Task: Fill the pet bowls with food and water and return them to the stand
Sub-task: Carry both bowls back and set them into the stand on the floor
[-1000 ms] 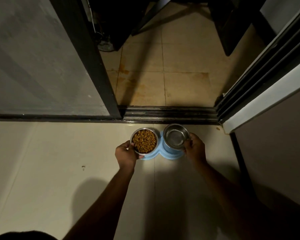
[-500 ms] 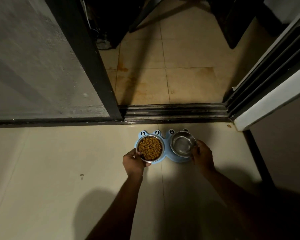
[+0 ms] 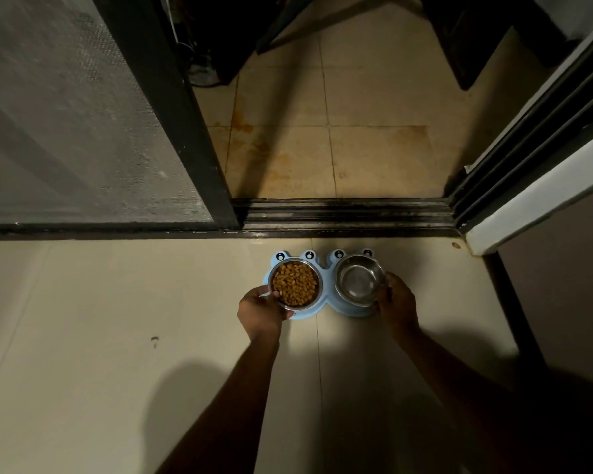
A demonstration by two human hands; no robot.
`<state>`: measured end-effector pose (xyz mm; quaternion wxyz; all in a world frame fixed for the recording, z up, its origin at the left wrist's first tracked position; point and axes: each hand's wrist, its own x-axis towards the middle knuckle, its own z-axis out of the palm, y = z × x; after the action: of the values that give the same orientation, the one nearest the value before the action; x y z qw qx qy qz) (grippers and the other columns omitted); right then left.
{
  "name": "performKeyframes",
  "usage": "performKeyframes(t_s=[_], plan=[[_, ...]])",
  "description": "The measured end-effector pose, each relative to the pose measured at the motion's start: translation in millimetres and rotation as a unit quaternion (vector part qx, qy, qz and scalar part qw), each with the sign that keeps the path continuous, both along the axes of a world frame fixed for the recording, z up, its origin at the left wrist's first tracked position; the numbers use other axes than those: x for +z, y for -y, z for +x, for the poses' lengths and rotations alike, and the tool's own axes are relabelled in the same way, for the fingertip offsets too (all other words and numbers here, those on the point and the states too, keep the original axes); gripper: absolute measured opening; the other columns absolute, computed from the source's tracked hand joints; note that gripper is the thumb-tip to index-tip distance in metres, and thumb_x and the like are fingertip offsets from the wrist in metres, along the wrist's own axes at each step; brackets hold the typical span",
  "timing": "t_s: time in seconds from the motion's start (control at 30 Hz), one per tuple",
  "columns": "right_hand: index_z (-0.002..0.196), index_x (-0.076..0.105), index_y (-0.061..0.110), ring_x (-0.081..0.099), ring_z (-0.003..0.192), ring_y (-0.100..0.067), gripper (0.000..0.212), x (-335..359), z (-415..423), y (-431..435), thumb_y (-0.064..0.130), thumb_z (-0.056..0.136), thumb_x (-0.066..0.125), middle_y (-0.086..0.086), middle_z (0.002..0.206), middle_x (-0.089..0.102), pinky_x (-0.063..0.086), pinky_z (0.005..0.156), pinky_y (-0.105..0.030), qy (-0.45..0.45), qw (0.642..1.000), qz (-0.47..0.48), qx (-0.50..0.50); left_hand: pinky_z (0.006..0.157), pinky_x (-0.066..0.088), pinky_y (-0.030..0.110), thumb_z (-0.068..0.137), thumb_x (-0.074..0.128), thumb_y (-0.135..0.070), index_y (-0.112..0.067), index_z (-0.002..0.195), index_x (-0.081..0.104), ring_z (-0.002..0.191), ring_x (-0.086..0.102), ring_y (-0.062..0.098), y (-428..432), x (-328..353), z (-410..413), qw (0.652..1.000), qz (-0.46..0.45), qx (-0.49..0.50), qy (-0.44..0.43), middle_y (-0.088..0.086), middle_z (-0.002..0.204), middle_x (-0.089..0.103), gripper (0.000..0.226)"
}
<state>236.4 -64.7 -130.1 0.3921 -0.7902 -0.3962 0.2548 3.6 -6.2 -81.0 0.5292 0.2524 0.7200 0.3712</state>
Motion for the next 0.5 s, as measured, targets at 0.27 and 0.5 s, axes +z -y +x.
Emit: performKeyframes(t_s=[0.27, 0.5], plan=[[0.111, 0.064, 0.002, 0.062, 0.085, -0.023, 0.03, 6.0, -1.5, 0.8, 0.018, 0.092, 0.047, -0.007, 0.094, 0.066, 0.042, 0.065, -0.015, 0.021, 1.0, 0.0, 0.012, 0.056, 0.061, 0.048, 0.082, 0.071, -0.003, -0.006, 0.094, 0.066, 0.068, 0.072, 0.035, -2.0, -11.2, -0.2, 0.999, -0.008, -0.002, -0.046, 0.018, 0.089, 0.07, 0.014], [0.107, 0.065, 0.003, 0.062, 0.079, -0.021, 0.056, 8.2, -3.2, -0.4, 0.043, 0.081, 0.036, -0.008, 0.09, 0.067, 0.046, 0.066, -0.028, 0.008, 1.0, 0.008, 0.025, 0.064, 0.057, 0.036, 0.086, 0.069, -0.021, -0.015, 0.095, 0.063, 0.075, 0.067, 0.026, 7.0, -13.0, 2.6, 0.988, 0.065, -0.02, -0.137, 0.007, 0.089, 0.064, 0.012]])
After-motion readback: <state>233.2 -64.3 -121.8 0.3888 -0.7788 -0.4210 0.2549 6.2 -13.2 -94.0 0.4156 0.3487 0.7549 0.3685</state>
